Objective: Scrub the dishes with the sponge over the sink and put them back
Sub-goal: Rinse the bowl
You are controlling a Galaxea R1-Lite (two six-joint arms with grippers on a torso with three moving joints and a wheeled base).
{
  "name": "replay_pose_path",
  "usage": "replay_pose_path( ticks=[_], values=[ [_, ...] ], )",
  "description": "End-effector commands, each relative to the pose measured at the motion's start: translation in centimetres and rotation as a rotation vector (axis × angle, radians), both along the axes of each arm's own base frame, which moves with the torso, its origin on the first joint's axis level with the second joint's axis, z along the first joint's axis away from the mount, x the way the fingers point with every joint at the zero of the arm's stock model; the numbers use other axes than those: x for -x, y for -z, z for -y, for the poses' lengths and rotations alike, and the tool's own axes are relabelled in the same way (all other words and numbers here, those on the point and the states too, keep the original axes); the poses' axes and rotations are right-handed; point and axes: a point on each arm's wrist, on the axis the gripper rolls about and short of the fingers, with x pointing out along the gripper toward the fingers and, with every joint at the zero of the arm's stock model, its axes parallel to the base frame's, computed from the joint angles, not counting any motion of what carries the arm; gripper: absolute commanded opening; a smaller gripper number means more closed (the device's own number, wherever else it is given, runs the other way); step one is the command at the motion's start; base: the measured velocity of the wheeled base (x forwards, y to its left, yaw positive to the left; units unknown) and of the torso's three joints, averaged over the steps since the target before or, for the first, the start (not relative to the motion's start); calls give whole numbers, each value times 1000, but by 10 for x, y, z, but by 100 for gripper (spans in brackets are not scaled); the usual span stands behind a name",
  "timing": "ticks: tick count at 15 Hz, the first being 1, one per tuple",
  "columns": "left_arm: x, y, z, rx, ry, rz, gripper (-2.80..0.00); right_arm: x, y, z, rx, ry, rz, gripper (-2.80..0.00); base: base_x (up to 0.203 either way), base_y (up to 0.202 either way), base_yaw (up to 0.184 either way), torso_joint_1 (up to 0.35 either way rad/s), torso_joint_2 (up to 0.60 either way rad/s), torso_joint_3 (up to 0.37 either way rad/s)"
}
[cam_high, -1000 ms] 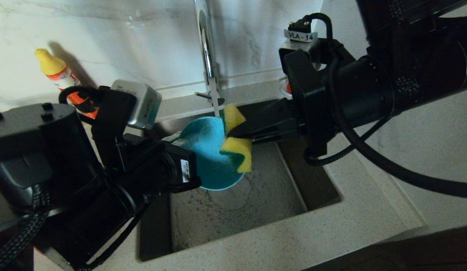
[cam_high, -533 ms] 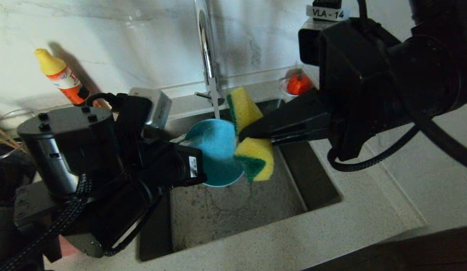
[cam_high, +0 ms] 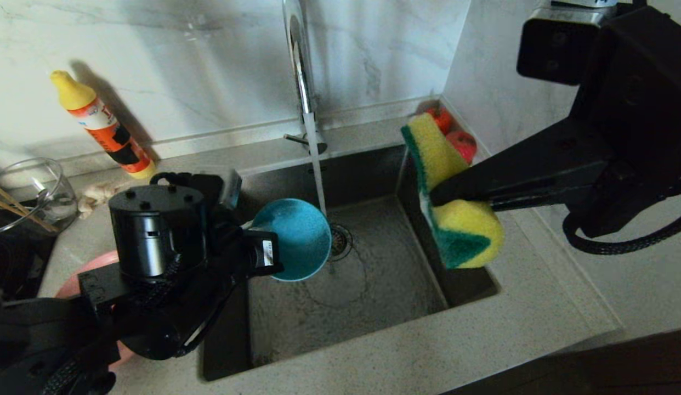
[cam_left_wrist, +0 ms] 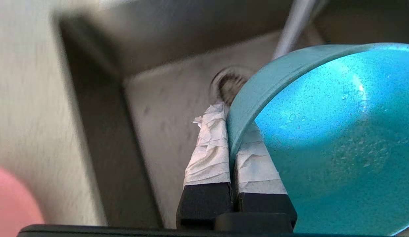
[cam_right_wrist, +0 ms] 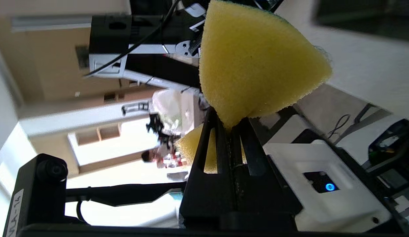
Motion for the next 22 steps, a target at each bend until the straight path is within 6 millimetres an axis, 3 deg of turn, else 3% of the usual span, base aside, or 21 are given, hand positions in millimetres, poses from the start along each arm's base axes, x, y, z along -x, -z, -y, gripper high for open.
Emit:
replay_pose_path(
  ticks=[1,5,13,22],
  values=[
    [-14,18,-5,-15,-53,-60,-280,0,-2,11,-8,33,3,-280,0,0,0,0,0,0],
    [-35,25,0,9,-84,-94,-280,-1,8,11,17,37,-25,-280,0,0,0,0,0,0],
    [-76,11,12,122,-153,-122,-280,9,6,19,10,35,-12,-280,0,0,0,0,0,0],
    [-112,7,21,216,-210,-142,-280,7,20,17,50,22,-10,-280,0,0,0,0,0,0]
  ],
)
